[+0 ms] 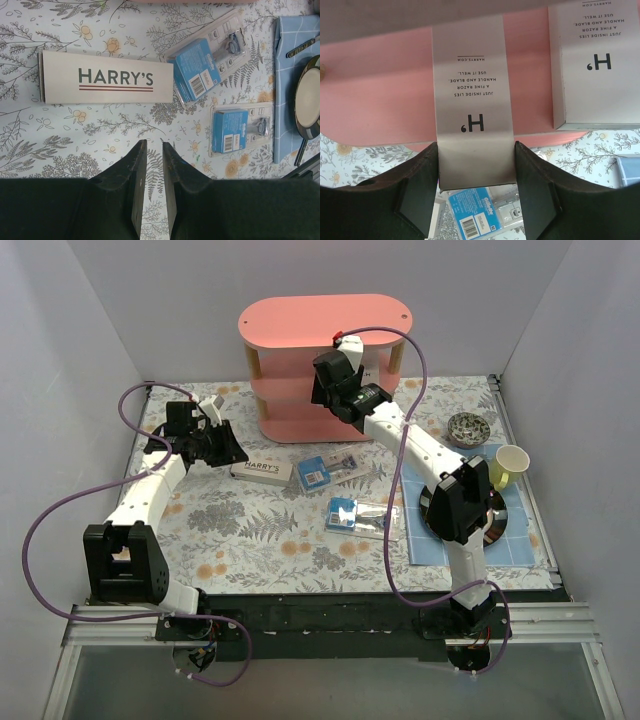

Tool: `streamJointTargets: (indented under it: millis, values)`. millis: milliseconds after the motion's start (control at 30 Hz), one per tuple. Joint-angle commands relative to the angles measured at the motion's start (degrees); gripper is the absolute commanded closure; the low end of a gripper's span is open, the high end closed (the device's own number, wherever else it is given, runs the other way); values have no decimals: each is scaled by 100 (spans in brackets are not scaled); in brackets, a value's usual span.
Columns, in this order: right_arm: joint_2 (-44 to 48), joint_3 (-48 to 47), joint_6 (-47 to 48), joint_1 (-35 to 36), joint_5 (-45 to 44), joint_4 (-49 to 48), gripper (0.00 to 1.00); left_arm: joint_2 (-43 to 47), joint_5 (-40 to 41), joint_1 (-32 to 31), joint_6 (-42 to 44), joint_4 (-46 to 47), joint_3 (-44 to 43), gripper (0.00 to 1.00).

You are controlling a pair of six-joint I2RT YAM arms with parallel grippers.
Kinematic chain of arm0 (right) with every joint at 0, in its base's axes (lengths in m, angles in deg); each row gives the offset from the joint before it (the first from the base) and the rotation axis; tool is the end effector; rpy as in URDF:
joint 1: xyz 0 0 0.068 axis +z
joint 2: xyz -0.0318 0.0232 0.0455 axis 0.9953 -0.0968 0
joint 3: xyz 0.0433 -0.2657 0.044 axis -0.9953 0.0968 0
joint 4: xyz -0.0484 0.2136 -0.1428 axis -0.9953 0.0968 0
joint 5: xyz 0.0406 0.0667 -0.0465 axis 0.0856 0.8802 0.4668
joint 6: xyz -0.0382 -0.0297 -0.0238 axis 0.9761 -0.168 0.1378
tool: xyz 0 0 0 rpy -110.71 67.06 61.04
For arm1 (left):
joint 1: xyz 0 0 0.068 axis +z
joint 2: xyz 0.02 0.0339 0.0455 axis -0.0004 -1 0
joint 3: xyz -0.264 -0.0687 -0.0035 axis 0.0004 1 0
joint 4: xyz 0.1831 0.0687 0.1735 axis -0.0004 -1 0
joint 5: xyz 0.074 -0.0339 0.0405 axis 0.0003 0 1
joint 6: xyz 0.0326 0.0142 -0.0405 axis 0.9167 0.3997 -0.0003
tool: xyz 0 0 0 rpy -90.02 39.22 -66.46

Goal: Place and organize the shaving razors onto the shelf

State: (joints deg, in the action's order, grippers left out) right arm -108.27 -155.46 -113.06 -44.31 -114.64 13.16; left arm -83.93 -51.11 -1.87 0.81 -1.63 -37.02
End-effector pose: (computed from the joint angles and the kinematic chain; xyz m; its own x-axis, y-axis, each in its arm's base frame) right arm 0.3802 0.2948 0.3534 -0.3945 0.2052 -0.8957 0.0355 0.9774 0.2083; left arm 0.3095 -0.0267 0.2814 -0.7384 -0.6550 -0.1603 -0.3582 0.5824 -0.7297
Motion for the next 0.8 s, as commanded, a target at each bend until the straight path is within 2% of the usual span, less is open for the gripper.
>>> streamJointTargets:
  millis: [0, 33, 200, 333, 500, 567, 600, 633, 667, 767]
  values:
    - [-52, -316, 49, -6, -226, -336, 73, 223, -104, -22, -29, 59, 76, 81]
    - [-53, -324, 75, -6, -217, -354, 66, 223, -112, -22, -30, 77, 76, 81]
    - [-26, -307, 163, -15, -94, -415, 52, 179, -139, -22, -30, 77, 32, 81]
    - [35, -298, 155, -6, -6, -442, 36, 126, -165, -22, -47, 94, -12, 81]
    - [114, -245, 137, -6, 47, -433, 32, 117, -156, -22, -65, 130, -29, 81]
    - [132, -228, 137, -6, 117, -450, 26, 135, -113, -22, -56, 130, -38, 81]
    - [158, -219, 154, -6, 178, -468, 22, 144, -112, -22, -39, 121, -47, 81]
    - [167, -219, 129, -15, 196, -477, 10, 153, -104, -22, -47, 121, -64, 82]
    - [176, -219, 128, -6, 214, -485, 2, 161, -104, -22, -39, 121, -56, 81]
    - [211, -228, 128, -15, 266, -468, 1, 179, -103, -22, -30, 103, -91, 81]
